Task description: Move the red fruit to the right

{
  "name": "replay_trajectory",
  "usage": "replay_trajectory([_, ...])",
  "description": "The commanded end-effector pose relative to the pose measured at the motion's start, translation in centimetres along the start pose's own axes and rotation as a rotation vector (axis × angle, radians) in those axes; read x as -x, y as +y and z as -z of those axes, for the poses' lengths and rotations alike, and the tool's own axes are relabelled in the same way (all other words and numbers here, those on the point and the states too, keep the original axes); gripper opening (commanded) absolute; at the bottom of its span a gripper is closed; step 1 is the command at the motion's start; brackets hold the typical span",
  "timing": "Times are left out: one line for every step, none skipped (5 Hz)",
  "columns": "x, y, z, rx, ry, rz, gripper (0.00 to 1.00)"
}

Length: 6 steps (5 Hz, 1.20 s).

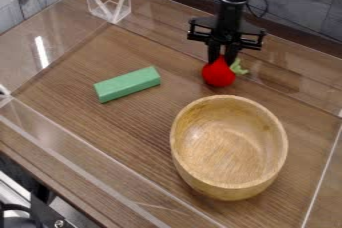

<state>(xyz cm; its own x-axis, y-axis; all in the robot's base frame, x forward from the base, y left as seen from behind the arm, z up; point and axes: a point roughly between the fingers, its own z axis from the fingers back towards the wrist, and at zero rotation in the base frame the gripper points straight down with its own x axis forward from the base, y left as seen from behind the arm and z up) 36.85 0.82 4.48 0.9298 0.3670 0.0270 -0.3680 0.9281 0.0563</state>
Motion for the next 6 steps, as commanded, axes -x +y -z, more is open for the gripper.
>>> replay_trajectory([-0.6,-0.1,-1.9,0.015,-0.041,0.016,0.00])
replay_trajectory([-0.7,-0.5,-2.7,0.021,-0.046,0.038,0.00])
replay_trajectory([-1.0,-0.9,-3.6,0.028,-0.053,0.060,0.00])
replay_trajectory([-1.1,-0.2,-4.1,0.027,-0.054,0.042,0.00])
replay_trajectory([-1.0,-0.7,-4.1,0.026,-0.044,0.060,0.00])
replay_trajectory([-0.4,-1.8,-2.9,0.026,-0.037,0.123,0.00])
